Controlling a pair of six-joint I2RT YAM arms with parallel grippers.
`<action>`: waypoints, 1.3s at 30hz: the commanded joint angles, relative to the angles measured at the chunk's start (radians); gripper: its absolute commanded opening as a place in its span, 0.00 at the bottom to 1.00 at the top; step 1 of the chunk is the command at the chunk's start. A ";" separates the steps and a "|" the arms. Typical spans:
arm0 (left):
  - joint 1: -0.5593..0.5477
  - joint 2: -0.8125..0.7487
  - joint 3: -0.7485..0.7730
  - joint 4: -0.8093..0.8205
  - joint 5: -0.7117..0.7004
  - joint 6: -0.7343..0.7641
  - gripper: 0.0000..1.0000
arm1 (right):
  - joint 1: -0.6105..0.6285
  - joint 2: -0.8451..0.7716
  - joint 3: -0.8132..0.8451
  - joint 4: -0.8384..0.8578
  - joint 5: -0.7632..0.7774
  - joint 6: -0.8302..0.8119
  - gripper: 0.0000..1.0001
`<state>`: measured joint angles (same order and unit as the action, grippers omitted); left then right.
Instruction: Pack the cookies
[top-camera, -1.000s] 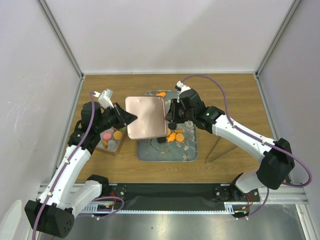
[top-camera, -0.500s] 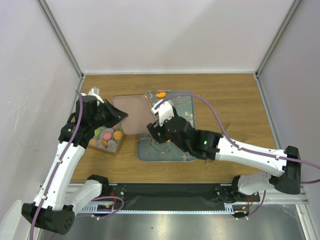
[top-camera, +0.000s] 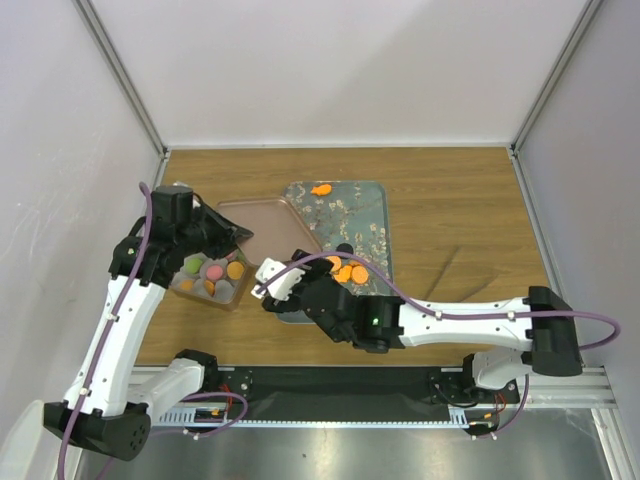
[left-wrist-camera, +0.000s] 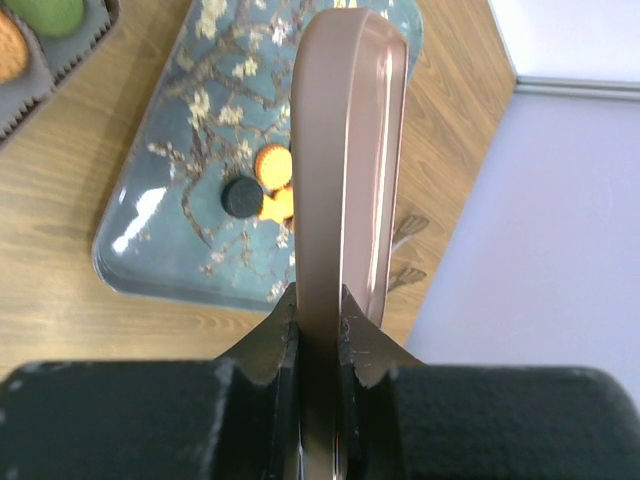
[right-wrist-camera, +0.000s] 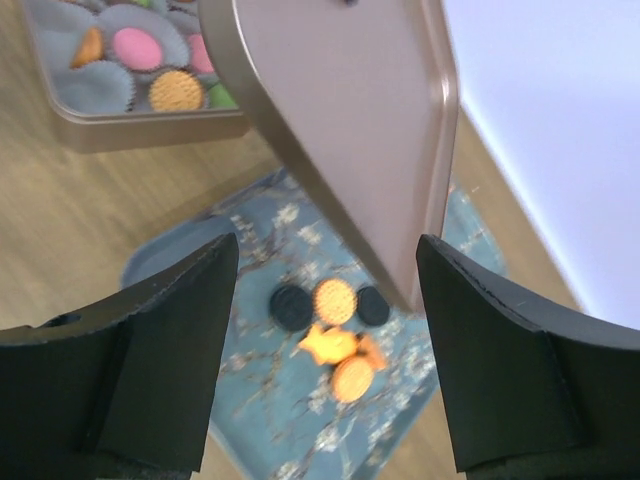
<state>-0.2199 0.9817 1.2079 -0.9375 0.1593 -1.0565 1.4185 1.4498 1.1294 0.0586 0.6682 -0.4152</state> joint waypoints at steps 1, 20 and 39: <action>0.007 -0.006 0.038 -0.004 0.072 -0.048 0.00 | 0.002 0.037 0.012 0.167 0.053 -0.163 0.77; 0.007 -0.014 0.015 0.049 0.229 -0.028 0.27 | -0.004 0.087 -0.029 0.443 0.088 -0.432 0.17; 0.039 0.034 0.249 -0.012 -0.267 0.167 0.94 | -0.133 -0.025 0.052 0.063 -0.051 -0.047 0.00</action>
<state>-0.1955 1.0306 1.4033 -0.9314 0.1204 -0.9630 1.3476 1.4830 1.1027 0.2134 0.6880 -0.6266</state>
